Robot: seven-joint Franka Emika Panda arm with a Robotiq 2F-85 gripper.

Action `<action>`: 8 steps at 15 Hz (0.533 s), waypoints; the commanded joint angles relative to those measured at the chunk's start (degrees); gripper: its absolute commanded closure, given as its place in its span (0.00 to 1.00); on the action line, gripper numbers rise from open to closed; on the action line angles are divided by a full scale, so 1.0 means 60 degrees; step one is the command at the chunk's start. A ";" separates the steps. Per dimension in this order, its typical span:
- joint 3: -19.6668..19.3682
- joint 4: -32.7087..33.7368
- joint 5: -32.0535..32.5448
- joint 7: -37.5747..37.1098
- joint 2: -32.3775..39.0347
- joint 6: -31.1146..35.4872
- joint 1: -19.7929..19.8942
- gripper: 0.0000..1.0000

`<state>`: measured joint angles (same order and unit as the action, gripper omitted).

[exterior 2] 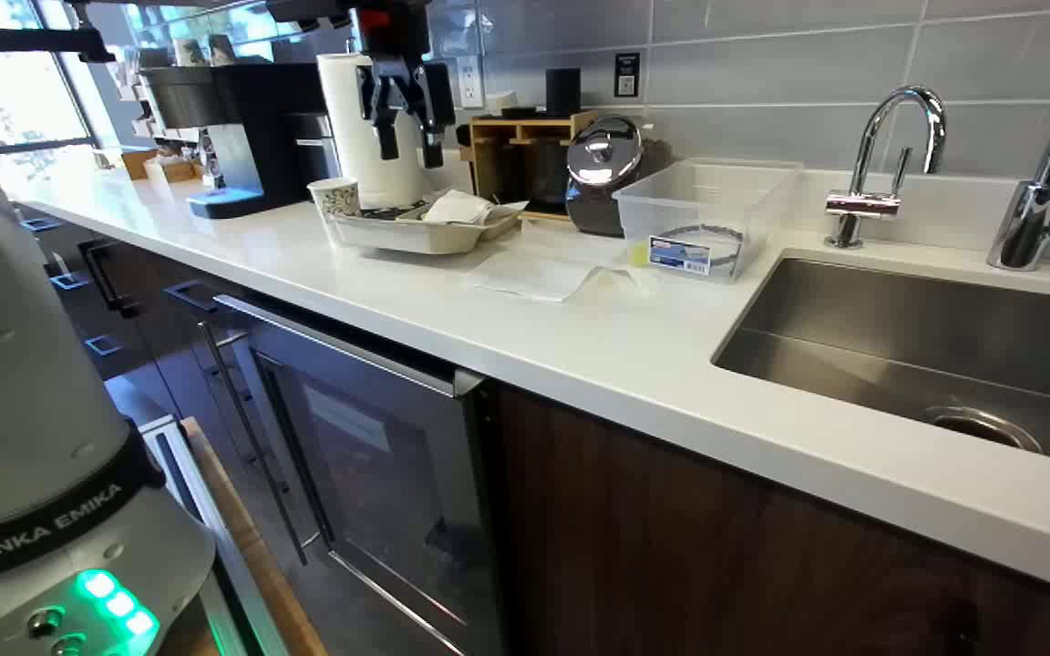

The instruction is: Put the spoon on the paper towel

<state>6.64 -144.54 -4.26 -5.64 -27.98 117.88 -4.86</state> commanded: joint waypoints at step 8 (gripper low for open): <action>-0.0120 0.0524 -0.0323 0.0215 0.0534 0.0213 -0.0180 0.00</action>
<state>6.61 -144.34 -4.33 -5.59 -27.90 117.88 -4.88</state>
